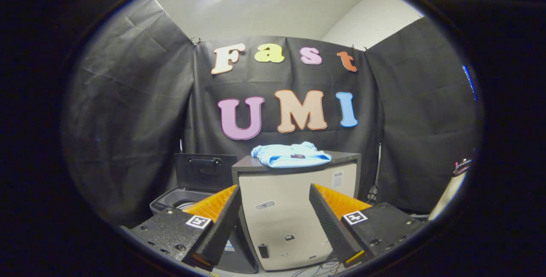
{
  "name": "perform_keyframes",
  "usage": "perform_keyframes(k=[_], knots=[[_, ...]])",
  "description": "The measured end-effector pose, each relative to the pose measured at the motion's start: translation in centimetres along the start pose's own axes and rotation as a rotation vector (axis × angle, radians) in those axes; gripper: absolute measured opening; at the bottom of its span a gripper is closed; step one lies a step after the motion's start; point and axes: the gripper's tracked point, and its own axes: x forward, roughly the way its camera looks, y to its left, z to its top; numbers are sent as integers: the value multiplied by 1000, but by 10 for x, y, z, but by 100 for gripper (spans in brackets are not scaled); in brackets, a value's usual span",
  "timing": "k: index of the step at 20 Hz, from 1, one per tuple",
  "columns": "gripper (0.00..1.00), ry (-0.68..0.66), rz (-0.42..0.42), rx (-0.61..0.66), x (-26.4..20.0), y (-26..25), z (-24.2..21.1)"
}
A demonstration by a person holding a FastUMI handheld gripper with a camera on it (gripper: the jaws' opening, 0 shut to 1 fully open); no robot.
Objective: Put the clothes into the washing machine and then close the washing machine lid.
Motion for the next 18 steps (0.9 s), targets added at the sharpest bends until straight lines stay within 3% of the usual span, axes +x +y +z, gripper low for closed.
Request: perform_keyframes(k=[13,18], knots=[[96,-16,-15,60,5,11,12],[97,-7,-25,28,13,11,24]])
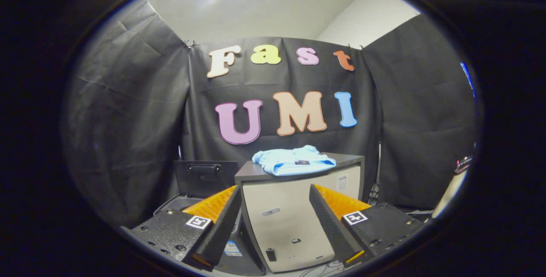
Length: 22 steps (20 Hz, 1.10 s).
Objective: Put the clothes into the washing machine and then close the washing machine lid.
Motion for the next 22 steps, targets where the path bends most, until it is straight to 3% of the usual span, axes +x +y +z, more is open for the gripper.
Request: perform_keyframes(k=[14,22], knots=[[96,7,3,-52,54,1,46],[96,47,-24,-70,145,-14,61]])
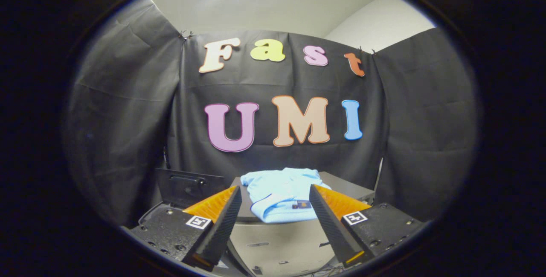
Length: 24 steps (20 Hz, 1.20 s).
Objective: Put the clothes into the washing machine and then close the washing machine lid.
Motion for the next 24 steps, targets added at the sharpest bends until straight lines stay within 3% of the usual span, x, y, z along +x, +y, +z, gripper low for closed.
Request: perform_keyframes(k=[3,11,16,18,19,20,22,24], knots=[[97,75,4,15,50,-6,-5],[97,495,7,-52,162,-18,-66],[97,658,-49,-4,207,-25,-110],[97,752,-51,11,197,-23,-129],[89,681,-65,16,210,-26,-127],[80,747,-73,36,200,-31,-133],[63,713,-44,54,210,-28,-127],[18,703,-62,99,204,-31,-127]])
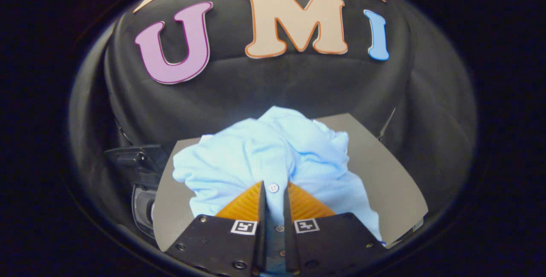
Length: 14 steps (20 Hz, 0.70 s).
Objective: Put the clothes into the washing machine and then close the washing machine lid.
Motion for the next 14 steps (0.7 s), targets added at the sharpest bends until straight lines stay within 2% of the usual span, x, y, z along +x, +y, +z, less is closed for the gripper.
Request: perform_keyframes(k=[1,2,3,6,10,14], knots=[[12,-39,28,-4,-3,5,2],[9,-64,57,-62,-5,6,1],[5,-75,60,-83,-8,2,0],[3,-195,74,-12,-41,-1,20],[2,-230,49,-82,-78,1,38],[2,-297,106,-35,-126,25,59]])
